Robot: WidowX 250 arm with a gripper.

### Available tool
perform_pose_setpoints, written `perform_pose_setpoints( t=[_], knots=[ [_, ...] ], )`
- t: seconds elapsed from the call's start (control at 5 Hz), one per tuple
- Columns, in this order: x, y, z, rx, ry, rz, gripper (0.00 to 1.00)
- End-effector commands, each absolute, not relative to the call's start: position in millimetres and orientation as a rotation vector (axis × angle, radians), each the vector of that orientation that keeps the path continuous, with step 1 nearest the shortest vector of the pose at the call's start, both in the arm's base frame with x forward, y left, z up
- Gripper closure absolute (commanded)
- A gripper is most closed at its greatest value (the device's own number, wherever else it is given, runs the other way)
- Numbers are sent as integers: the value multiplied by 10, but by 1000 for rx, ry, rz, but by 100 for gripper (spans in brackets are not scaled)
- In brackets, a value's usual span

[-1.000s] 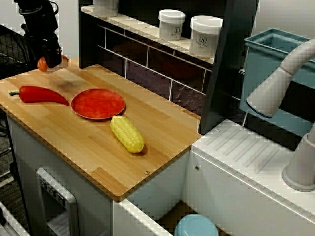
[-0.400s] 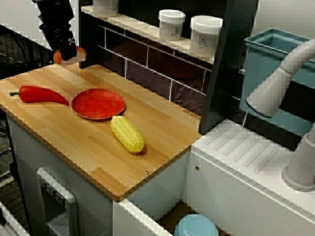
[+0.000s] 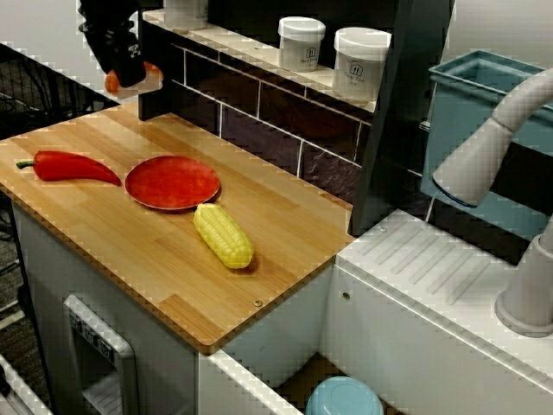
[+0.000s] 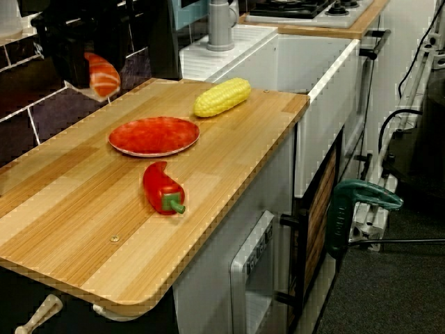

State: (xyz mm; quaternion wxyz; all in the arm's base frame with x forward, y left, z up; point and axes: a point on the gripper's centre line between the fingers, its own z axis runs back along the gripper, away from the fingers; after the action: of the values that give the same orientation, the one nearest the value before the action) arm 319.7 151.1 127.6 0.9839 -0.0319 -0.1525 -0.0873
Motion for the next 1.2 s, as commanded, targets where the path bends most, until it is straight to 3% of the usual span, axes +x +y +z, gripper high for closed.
perform_pose_setpoints(
  t=[0.0,1.0],
  knots=[
    [3250,1287,1791,12,-430,-178,100],
    [3402,1075,2186,-3,-511,-229,100]
  ],
)
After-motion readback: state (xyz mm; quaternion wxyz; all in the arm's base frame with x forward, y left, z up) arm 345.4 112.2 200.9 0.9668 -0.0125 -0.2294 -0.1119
